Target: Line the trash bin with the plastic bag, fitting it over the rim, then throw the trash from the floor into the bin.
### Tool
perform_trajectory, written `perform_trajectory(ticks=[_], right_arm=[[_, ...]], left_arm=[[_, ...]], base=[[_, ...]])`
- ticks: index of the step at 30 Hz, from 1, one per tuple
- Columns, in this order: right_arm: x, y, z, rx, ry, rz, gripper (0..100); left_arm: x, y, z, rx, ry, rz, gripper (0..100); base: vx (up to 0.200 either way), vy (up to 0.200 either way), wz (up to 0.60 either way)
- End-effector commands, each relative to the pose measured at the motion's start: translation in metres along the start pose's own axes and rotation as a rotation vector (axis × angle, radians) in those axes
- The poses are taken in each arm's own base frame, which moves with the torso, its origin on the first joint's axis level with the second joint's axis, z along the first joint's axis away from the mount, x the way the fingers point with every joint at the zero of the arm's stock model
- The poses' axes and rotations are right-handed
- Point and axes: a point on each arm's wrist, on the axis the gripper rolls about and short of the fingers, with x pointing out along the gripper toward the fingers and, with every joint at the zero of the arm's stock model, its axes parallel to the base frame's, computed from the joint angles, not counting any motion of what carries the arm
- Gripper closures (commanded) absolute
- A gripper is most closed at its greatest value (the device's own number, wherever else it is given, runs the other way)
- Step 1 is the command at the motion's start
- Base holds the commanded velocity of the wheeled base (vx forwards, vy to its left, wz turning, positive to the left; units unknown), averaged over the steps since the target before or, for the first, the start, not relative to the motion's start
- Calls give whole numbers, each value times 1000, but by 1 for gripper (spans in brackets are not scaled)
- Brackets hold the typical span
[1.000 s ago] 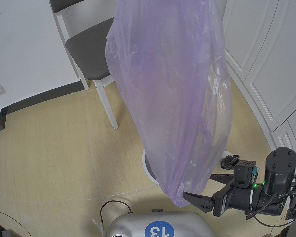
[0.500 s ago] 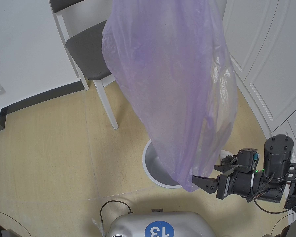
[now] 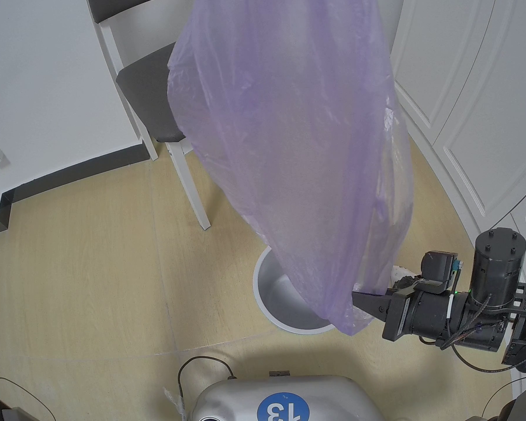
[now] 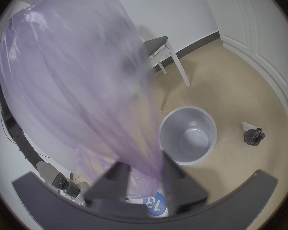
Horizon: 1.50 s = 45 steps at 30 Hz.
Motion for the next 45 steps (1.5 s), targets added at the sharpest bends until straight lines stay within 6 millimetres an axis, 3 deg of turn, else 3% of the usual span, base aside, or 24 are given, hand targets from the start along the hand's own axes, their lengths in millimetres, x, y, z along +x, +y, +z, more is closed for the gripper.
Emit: perform_trajectory(ticks=[1, 8, 12, 16, 23, 31, 33, 45], right_arm=[[-2, -3, 0, 2, -2, -6, 100], [-12, -18, 14, 5, -59, -63, 100], [-15, -33, 17, -48, -47, -141, 100], [-19, -41, 18, -70, -27, -190, 100], [-23, -54, 27, -191, 13, -274, 100], [-16, -55, 50, -248, 38, -312, 100], [-8, -56, 55, -290, 43, -311, 100], [25, -63, 55, -486, 159, -305, 100]], left_arm=[[-3, 1, 1, -1, -3, 6, 100], [-4, 17, -9, -37, 68, 110, 100], [12, 34, -52, -131, 282, 303, 100], [26, 34, -100, -233, 476, 438, 100], [14, 39, -140, -372, 605, 519, 100], [1, 36, -177, -461, 694, 424, 100], [8, 33, -192, -503, 712, 408, 100], [54, 9, -235, -548, 654, 324, 100]], base=[[0, 0, 0], [0, 0, 0], [0, 0, 0], [0, 0, 0], [0, 0, 0], [0, 0, 0], [0, 0, 0], [0, 0, 0]])
